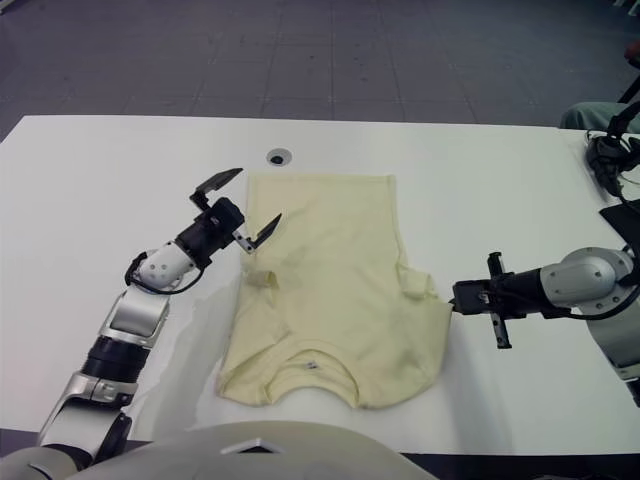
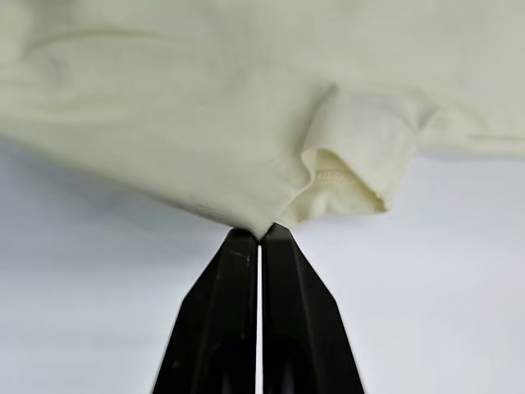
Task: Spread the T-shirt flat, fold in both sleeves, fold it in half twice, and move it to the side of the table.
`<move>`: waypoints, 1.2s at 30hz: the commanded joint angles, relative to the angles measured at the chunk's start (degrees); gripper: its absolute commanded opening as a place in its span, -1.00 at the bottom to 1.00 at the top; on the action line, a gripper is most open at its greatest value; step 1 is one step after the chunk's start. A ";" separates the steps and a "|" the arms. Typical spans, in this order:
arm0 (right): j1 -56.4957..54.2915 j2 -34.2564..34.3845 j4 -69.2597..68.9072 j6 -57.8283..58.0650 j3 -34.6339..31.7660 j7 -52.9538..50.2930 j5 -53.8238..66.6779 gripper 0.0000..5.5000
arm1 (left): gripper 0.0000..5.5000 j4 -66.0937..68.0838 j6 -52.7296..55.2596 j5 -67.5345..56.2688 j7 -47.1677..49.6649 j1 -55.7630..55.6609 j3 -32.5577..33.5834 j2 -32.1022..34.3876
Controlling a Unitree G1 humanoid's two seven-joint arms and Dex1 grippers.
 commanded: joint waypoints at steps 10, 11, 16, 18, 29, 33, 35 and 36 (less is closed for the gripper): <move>-10.45 5.87 -10.51 4.03 9.27 0.24 -2.40 -0.99 | 0.96 0.30 0.67 1.09 -0.53 -0.94 -1.09 -0.44; -11.14 6.41 -10.73 4.09 10.16 0.41 -2.79 -0.99 | 0.96 0.38 0.66 1.10 -0.51 -1.01 -1.15 -0.46; -14.83 10.23 -9.63 4.19 15.01 -0.04 -5.64 -0.99 | 0.96 0.57 0.74 1.17 -0.51 -1.29 -1.43 -0.52; -15.43 11.39 -9.27 4.30 16.04 -0.44 -6.47 -0.99 | 0.96 0.75 0.72 1.20 -0.58 -1.55 -1.67 -0.64; -16.59 14.87 -9.06 5.44 19.86 -0.42 -8.07 -0.99 | 0.96 0.26 0.95 1.36 -0.73 -1.25 -1.90 -0.47; -15.81 14.86 -9.15 4.90 20.55 -0.23 -8.15 -0.99 | 0.96 0.24 1.03 1.34 -0.92 -1.18 -1.80 -0.38; -15.24 14.85 -9.81 5.14 20.83 -0.12 -7.83 -0.99 | 0.96 0.25 1.07 1.34 -1.09 -1.18 -1.77 -0.34; -15.06 14.96 -9.97 5.21 21.08 -0.20 -7.92 -0.99 | 0.96 0.21 1.10 1.34 -1.16 -1.13 -1.75 -0.31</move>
